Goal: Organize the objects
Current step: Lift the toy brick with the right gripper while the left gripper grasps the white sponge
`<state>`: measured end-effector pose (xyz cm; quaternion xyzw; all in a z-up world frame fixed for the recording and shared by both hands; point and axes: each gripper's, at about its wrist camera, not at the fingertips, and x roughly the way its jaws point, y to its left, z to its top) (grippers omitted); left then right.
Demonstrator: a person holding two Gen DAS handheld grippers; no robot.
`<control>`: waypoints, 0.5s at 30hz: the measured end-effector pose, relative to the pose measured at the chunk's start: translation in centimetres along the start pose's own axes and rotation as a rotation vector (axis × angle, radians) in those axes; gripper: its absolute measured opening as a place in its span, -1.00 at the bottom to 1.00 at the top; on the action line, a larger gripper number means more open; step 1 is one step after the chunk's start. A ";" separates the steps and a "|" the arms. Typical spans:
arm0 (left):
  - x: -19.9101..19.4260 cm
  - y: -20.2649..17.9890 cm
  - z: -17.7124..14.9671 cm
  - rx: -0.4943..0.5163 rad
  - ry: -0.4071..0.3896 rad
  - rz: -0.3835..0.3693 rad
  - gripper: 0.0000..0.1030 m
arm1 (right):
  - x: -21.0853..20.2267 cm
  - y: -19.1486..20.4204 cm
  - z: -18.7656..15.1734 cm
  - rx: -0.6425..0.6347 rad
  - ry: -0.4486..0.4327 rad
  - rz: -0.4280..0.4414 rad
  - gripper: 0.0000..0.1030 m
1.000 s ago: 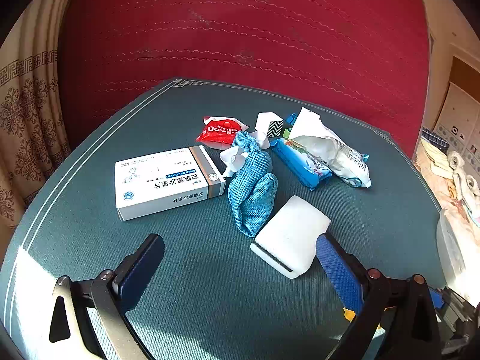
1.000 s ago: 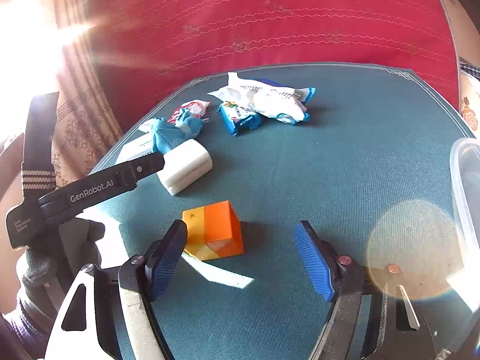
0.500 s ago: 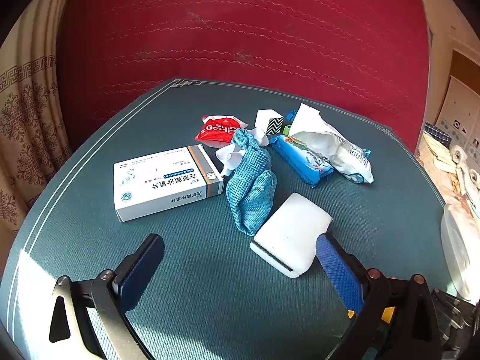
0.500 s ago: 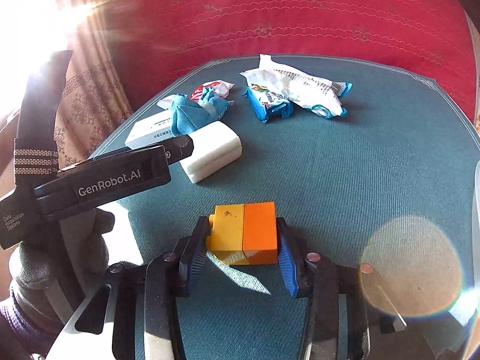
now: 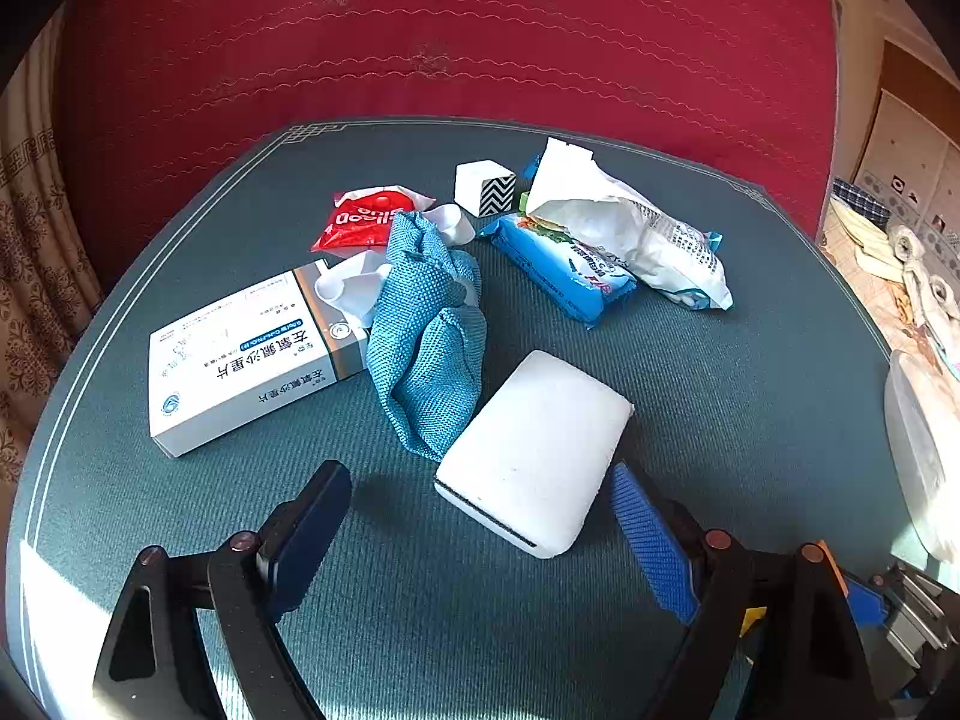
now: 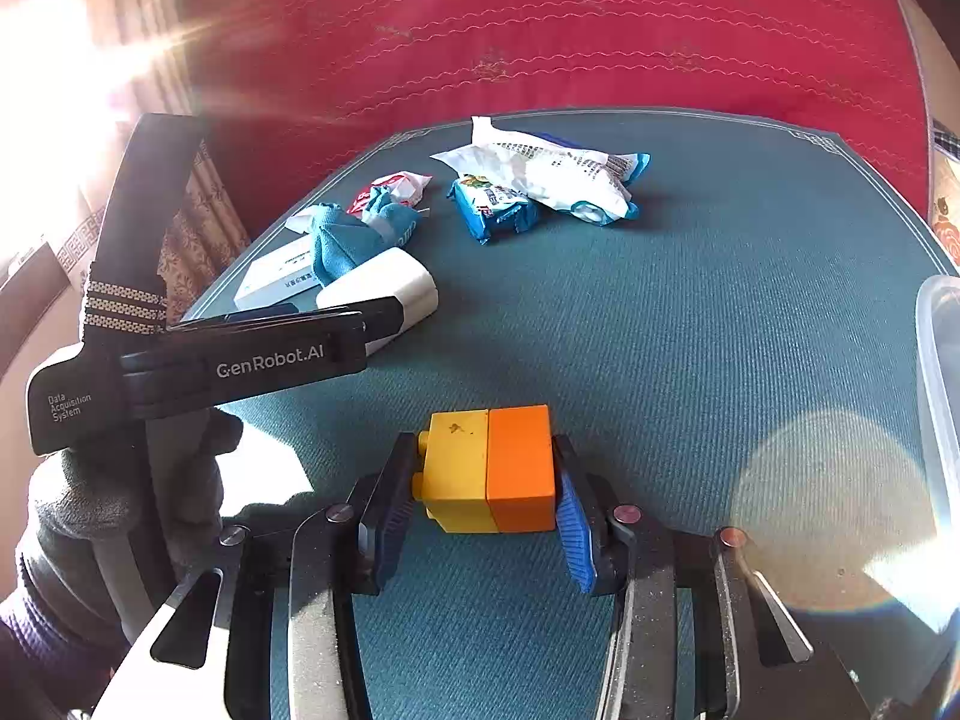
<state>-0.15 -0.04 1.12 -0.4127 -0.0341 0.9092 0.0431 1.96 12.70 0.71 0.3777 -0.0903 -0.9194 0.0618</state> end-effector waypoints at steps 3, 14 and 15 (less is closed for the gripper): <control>0.6 -0.6 0.3 0.013 0.007 0.003 0.74 | 0.0 -0.2 0.0 0.005 0.000 0.007 -0.14; 0.7 -1.8 0.4 0.049 0.002 0.022 0.33 | 0.4 0.1 0.2 -0.001 0.013 0.006 -0.13; 0.5 -1.8 0.3 0.050 0.002 0.017 0.31 | 0.3 0.0 0.2 -0.003 0.011 0.007 -0.13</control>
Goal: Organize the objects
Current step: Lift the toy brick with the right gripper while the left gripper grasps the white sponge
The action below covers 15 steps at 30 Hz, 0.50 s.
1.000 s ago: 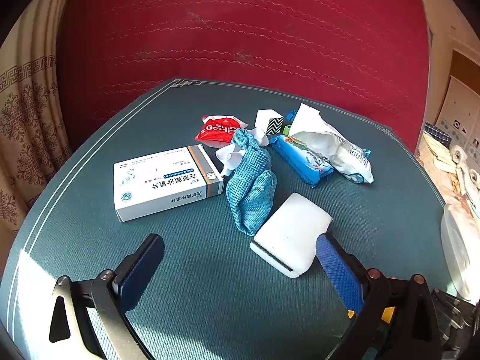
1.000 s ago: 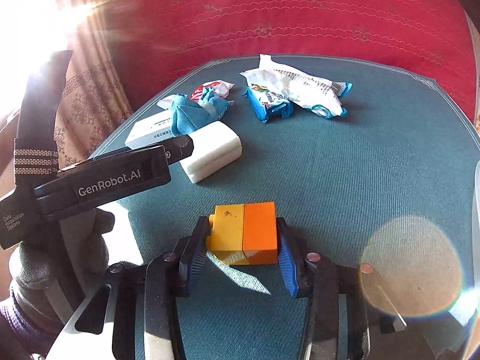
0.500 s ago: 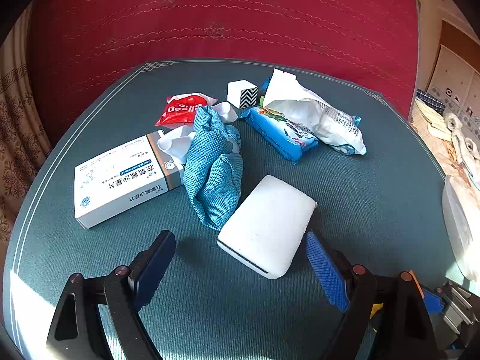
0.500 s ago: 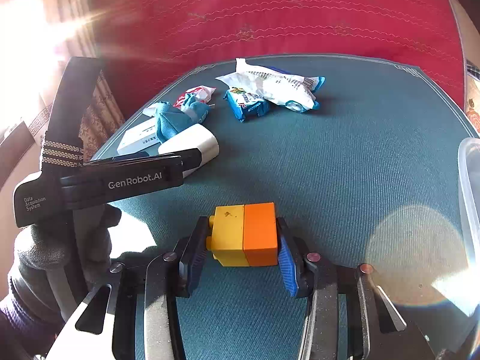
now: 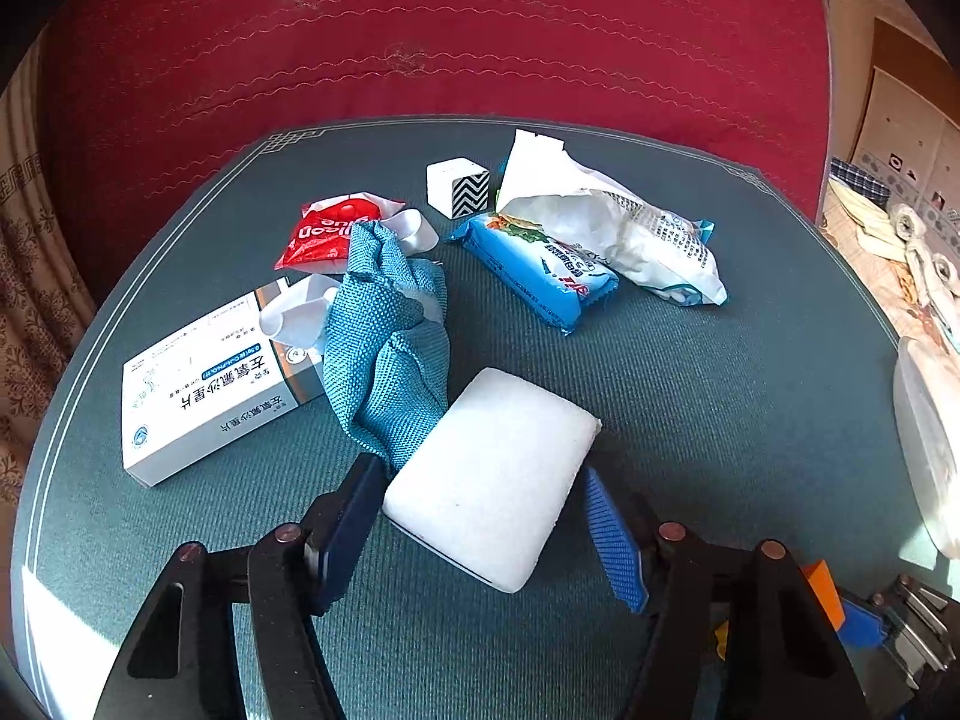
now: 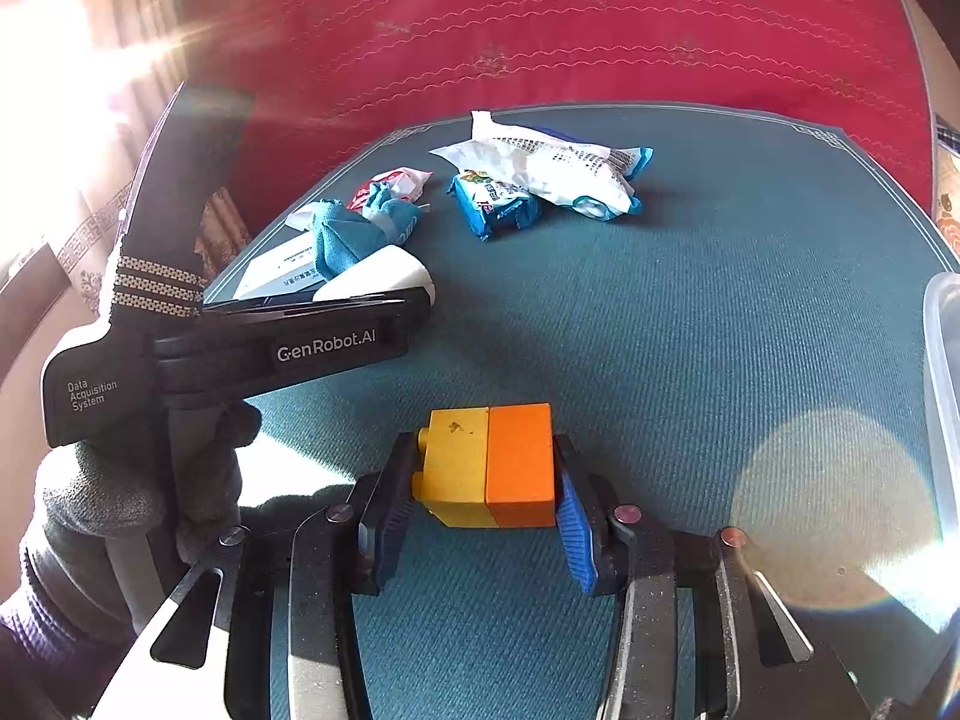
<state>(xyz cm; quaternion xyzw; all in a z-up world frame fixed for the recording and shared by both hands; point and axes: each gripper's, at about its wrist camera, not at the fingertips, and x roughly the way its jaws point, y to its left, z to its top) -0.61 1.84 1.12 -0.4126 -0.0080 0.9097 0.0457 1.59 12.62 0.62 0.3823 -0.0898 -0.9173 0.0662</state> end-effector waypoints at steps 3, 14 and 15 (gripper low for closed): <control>-0.3 0.1 -0.2 -0.015 0.006 -0.020 0.25 | 0.1 0.1 -0.1 -0.013 0.001 -0.005 -0.13; -1.9 0.2 -1.5 -0.051 0.031 -0.102 0.13 | -1.7 -0.7 0.3 0.028 -0.051 0.016 -0.14; -2.0 0.0 -1.5 -0.049 0.031 -0.103 0.13 | -2.0 -0.9 0.4 0.034 -0.057 0.016 -0.14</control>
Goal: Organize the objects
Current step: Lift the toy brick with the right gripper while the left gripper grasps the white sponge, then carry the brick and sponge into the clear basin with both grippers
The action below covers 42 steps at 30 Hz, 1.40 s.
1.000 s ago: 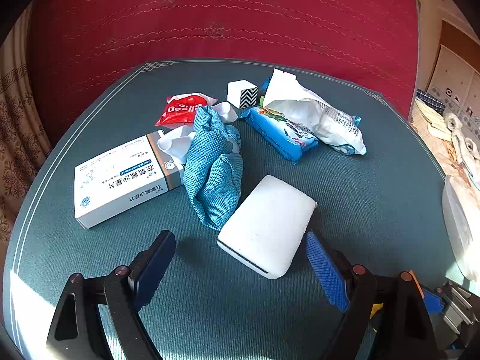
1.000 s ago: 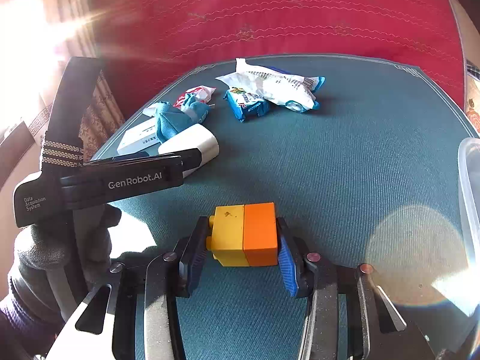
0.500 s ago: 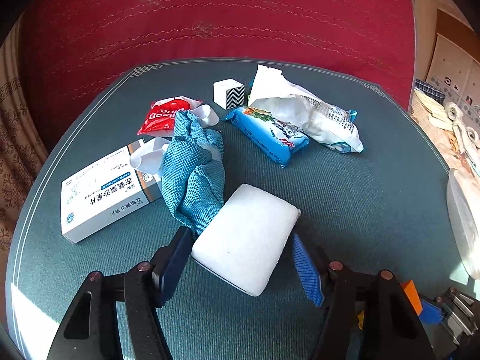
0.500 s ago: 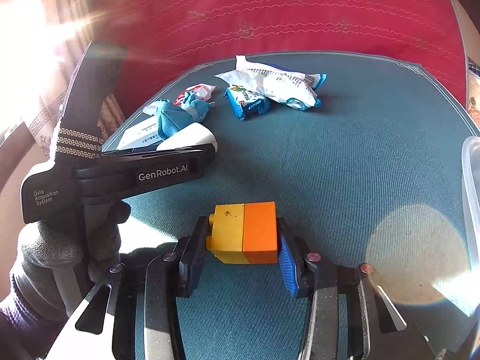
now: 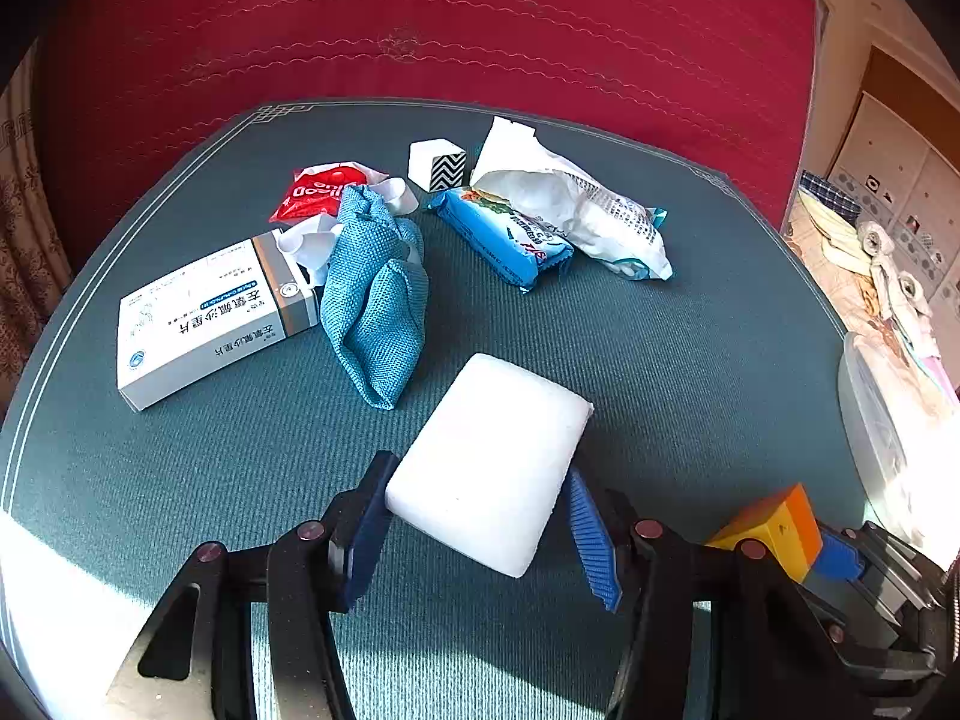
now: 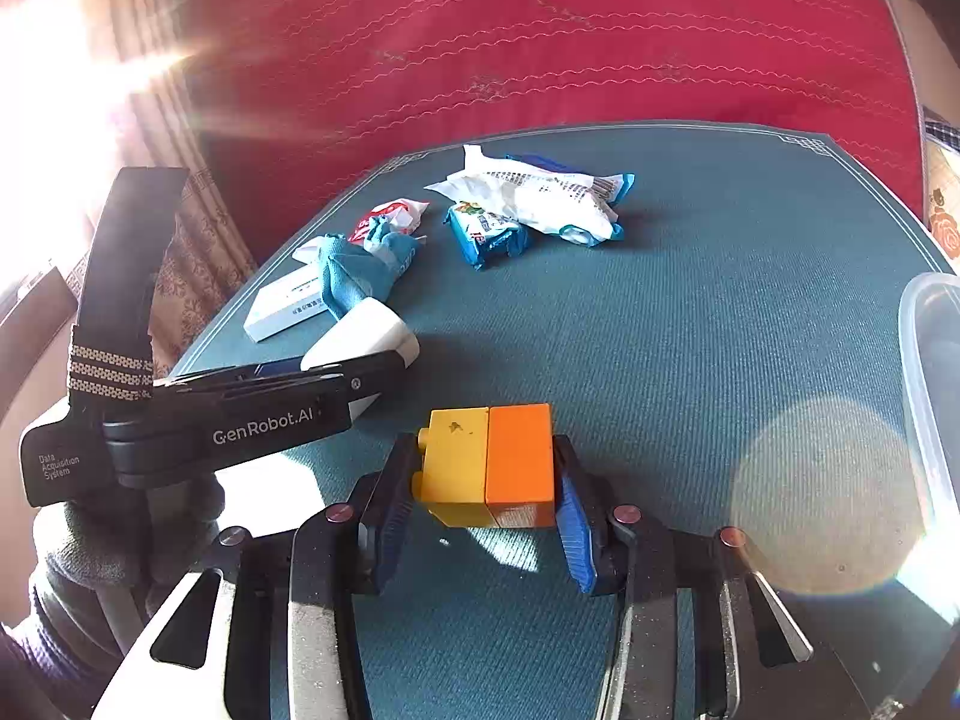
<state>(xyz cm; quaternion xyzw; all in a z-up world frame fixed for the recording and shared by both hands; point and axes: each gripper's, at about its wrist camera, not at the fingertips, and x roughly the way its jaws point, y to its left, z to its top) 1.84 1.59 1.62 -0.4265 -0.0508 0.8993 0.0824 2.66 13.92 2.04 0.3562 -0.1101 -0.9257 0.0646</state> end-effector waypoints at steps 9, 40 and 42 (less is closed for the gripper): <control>-0.8 -2.4 0.5 0.039 -0.022 -0.030 0.13 | -2.8 -2.2 1.1 0.055 -0.066 -0.054 -0.14; -0.2 -17.2 1.6 0.331 -0.042 -0.226 0.13 | -14.7 -18.3 -3.0 0.352 -0.170 -0.525 -0.14; -0.1 -18.3 1.5 0.352 -0.038 -0.242 0.13 | -14.9 -18.7 -3.0 0.355 -0.182 -0.533 -0.14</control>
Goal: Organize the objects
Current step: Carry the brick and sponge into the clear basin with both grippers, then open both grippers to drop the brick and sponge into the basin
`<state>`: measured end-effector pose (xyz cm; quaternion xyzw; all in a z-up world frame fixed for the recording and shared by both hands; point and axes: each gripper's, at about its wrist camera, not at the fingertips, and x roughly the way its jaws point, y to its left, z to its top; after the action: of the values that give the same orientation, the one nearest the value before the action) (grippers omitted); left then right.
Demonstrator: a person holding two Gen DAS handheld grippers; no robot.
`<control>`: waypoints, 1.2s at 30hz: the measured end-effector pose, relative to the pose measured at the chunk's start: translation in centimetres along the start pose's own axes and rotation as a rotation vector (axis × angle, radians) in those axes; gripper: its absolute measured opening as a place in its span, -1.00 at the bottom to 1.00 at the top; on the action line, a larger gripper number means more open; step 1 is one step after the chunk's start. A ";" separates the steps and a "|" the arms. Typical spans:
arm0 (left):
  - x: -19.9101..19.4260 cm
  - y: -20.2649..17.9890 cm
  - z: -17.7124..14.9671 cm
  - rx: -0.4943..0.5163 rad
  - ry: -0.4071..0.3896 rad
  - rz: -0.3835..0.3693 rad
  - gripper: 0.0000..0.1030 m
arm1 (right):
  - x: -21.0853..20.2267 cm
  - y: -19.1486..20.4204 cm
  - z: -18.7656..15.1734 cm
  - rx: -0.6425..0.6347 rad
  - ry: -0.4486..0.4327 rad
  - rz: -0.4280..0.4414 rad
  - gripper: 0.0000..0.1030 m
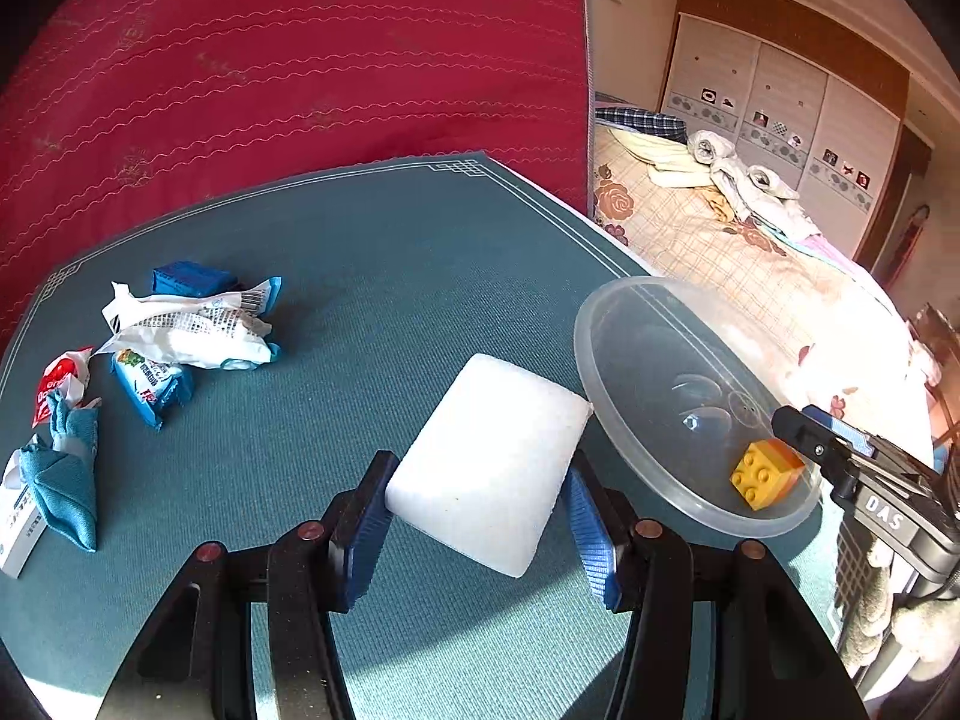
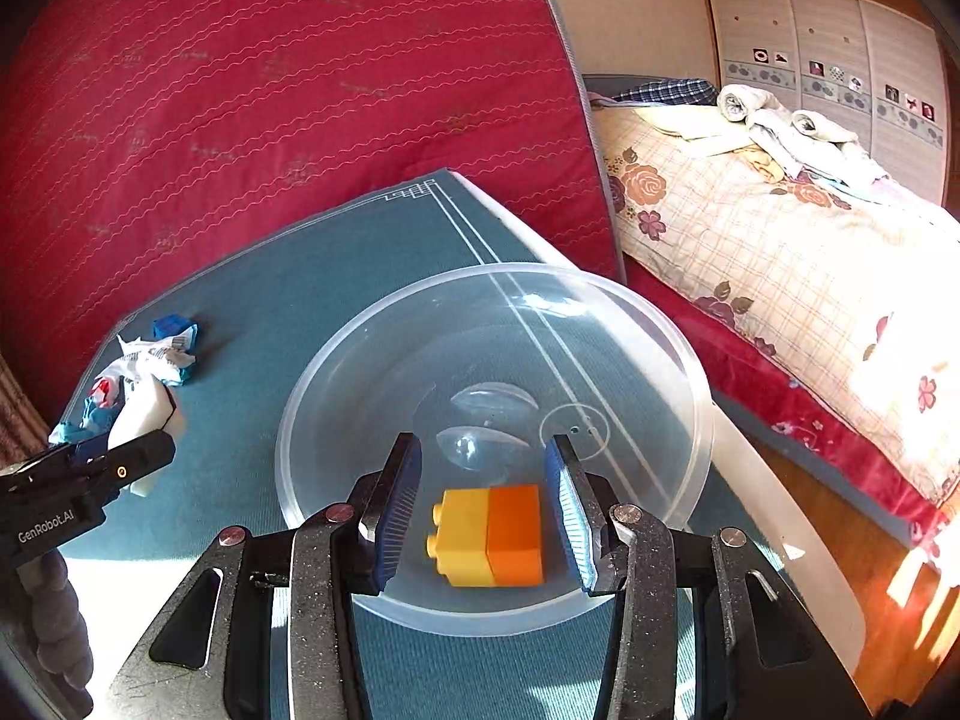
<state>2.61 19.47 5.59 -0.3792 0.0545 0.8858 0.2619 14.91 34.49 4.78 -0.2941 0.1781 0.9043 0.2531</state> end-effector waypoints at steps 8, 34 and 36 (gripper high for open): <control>0.6 -4.0 1.6 0.064 -0.017 -0.074 0.13 | -0.3 -0.4 0.0 -0.009 -0.032 -0.017 -0.13; 2.8 -8.3 2.8 0.126 -0.052 -0.132 0.74 | -1.1 -3.8 1.0 0.098 -0.094 -0.086 -0.04; 2.5 -8.0 2.6 0.122 -0.059 -0.116 0.75 | -1.1 -3.7 1.0 0.098 -0.094 -0.086 -0.04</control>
<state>3.48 28.17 6.50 -0.3388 0.0786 0.8750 0.3369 17.29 37.61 5.58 -0.2460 0.1971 0.8955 0.3141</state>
